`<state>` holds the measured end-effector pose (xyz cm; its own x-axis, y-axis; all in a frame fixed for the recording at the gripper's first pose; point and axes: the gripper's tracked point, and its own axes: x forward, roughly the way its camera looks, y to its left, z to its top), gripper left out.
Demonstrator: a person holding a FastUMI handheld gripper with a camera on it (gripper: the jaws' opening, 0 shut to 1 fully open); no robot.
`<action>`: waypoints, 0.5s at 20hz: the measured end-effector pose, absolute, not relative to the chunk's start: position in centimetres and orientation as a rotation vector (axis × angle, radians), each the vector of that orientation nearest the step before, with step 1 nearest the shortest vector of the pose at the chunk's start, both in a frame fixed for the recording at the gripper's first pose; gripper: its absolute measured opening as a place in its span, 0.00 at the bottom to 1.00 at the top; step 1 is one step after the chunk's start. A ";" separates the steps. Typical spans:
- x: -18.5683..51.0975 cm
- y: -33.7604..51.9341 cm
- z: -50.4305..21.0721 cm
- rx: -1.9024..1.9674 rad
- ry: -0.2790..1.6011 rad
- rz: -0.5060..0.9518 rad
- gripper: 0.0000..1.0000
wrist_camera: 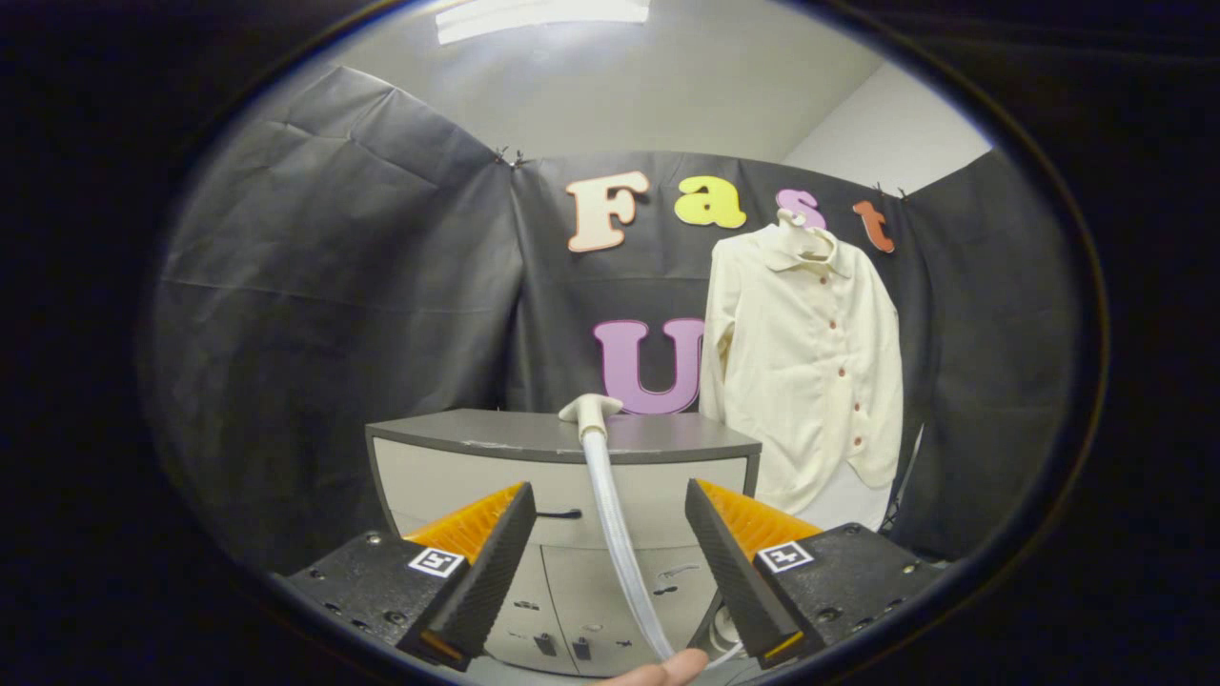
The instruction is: Iron the clothes twice with a garment steamer, once on the left side and once on the right side.
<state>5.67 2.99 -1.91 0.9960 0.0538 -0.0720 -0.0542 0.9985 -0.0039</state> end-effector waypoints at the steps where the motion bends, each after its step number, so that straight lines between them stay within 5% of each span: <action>1: 6.2 2.9 -1.6 -0.009 0.067 0.054 0.96; 10: 14.3 2.2 -0.7 -0.019 0.118 0.038 0.96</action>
<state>14.29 2.15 -0.67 0.9924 0.0363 -0.1176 -0.0385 0.9991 -0.0166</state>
